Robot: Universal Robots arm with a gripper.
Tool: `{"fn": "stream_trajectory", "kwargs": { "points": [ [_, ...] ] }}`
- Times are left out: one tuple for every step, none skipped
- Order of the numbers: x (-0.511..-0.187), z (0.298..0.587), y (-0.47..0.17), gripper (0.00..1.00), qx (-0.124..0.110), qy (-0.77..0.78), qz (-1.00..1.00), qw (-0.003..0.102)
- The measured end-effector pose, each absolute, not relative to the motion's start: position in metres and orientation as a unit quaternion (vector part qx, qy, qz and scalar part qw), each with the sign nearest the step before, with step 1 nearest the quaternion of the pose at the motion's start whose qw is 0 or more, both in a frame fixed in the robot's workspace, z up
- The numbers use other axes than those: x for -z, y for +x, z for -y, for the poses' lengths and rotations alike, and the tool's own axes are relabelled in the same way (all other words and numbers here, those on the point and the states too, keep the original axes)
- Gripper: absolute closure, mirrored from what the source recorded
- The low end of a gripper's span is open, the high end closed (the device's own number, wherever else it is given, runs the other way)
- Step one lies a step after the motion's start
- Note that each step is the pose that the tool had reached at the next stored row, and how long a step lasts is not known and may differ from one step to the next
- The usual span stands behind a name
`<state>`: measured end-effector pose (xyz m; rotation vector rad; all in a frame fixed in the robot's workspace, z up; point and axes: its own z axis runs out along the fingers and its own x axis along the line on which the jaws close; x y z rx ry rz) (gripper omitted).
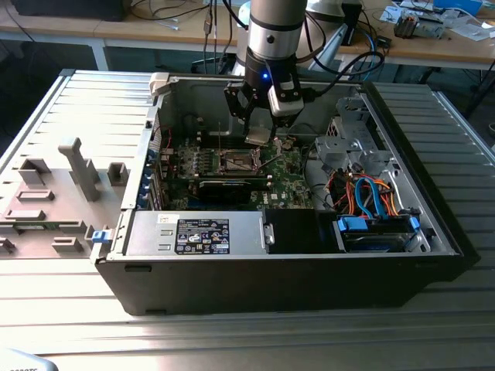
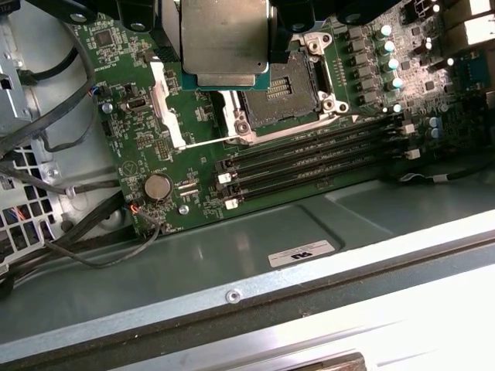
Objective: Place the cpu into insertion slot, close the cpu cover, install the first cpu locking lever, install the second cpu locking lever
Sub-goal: 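Place the cpu into insertion slot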
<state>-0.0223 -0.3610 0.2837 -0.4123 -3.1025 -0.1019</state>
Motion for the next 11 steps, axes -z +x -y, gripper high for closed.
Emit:
{"fn": "stream_trajectory", "kwargs": {
  "points": [
    [-0.2837,0.361,-0.0223,0.46,0.033,-0.133,0.991,0.005],
    [-0.2837,0.361,-0.0223,0.46,0.033,-0.134,0.99,0.005],
    [-0.2836,0.3609,-0.0223,0.46,0.033,-0.137,0.99,0.005],
    [-0.2836,0.361,-0.0223,0.46,0.033,-0.139,0.99,0.005],
    [-0.2836,0.361,-0.0223,0.46,0.033,-0.141,0.989,0.005],
    [-0.2836,0.3609,-0.0223,0.46,0.033,-0.143,0.989,0.005],
    [-0.2836,0.361,-0.0223,0.46,0.033,-0.145,0.989,0.005],
    [-0.2836,0.361,-0.0223,0.46,0.033,-0.146,0.989,0.005],
    [-0.2836,0.361,-0.0223,0.46,0.033,-0.149,0.988,0.004],
    [-0.2836,0.361,-0.0223,0.46,0.033,-0.151,0.988,0.004],
    [-0.2836,0.361,-0.0223,0.46,0.033,-0.153,0.988,0.004]
  ]
}}
